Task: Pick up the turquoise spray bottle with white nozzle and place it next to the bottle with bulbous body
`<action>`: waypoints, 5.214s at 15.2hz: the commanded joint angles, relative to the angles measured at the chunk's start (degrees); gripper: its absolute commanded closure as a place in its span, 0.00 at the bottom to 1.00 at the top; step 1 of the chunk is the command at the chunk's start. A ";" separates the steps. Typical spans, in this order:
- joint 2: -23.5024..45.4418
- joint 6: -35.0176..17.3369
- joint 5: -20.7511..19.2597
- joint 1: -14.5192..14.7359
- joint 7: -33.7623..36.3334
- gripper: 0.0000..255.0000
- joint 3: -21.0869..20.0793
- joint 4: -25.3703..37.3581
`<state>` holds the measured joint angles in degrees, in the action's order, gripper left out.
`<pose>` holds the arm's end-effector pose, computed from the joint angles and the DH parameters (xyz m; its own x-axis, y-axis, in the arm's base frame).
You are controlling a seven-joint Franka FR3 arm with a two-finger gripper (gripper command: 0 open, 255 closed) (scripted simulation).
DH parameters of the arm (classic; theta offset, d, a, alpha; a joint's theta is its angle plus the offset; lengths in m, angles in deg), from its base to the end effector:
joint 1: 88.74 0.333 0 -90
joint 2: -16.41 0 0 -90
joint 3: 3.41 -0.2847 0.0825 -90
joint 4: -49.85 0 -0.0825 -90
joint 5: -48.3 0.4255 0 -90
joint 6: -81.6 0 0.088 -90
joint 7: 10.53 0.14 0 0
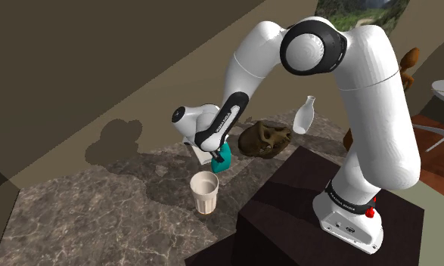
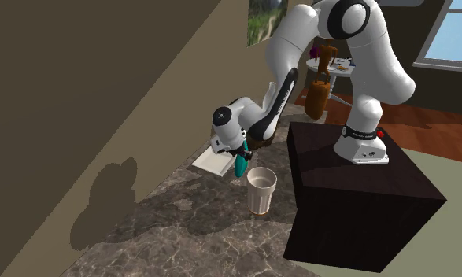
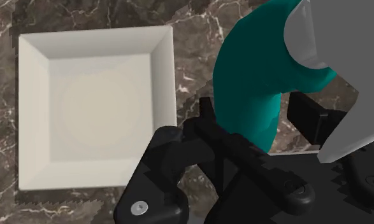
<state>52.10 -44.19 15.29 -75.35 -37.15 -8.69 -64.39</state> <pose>0.5294 0.1503 0.0302 0.2985 0.8173 -0.4929 0.9409 -0.3385 0.0085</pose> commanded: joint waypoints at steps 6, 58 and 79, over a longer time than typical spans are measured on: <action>0.00 0.01 0.00 0.00 0.00 1.00 0.00 0.00; -25.63 26.06 8.94 -1.14 -13.83 1.00 -3.41 3.43; -39.61 27.37 7.86 -6.05 -24.46 1.00 1.04 -4.95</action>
<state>13.93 -16.27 23.47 -80.79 -60.51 -8.28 -67.86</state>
